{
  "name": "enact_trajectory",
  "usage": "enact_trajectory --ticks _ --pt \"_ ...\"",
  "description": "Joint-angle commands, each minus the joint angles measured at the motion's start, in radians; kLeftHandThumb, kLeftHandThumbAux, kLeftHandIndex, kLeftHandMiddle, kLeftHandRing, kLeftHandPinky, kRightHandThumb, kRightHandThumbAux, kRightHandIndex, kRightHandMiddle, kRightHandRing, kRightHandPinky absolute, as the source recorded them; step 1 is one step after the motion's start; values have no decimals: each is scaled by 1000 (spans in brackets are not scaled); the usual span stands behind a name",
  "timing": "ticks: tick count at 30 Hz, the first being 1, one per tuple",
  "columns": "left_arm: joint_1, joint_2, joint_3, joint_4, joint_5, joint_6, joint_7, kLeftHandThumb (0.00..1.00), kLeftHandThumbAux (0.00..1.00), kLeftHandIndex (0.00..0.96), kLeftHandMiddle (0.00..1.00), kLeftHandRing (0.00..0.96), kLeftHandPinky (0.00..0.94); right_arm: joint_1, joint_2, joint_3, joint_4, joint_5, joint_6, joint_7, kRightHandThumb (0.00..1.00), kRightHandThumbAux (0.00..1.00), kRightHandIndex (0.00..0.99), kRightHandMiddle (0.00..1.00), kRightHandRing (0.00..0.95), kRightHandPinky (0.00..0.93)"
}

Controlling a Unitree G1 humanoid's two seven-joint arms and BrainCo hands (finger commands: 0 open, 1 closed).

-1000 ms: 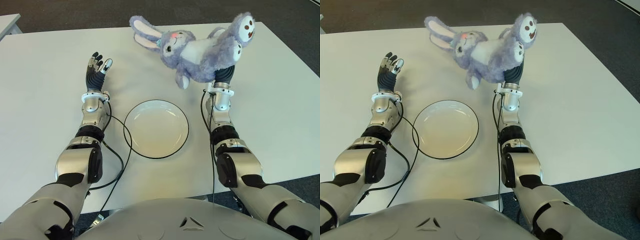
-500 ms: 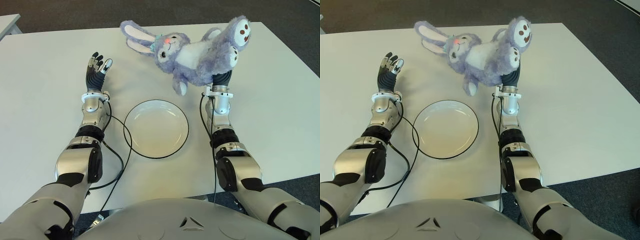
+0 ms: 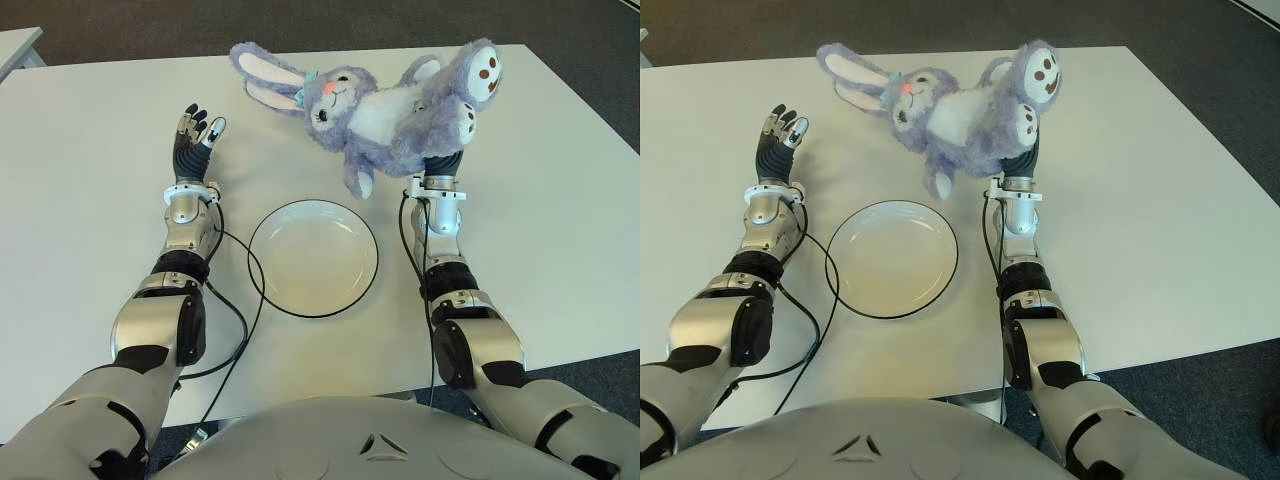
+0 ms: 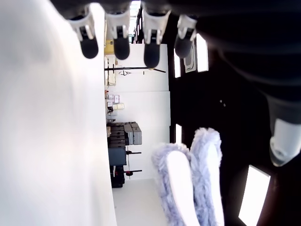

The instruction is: Put the doll into the plate.

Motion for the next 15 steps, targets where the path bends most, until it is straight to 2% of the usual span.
enact_trajectory --ticks 1,15 --pt "67 -34 -3 56 9 47 4 0 516 45 119 71 0 23 1 6 -15 1 -29 16 720 711 439 844 856 860" --pt "64 -34 -5 66 11 50 0 0 509 33 106 60 0 39 3 11 -58 -8 -51 32 720 711 439 844 862 865"
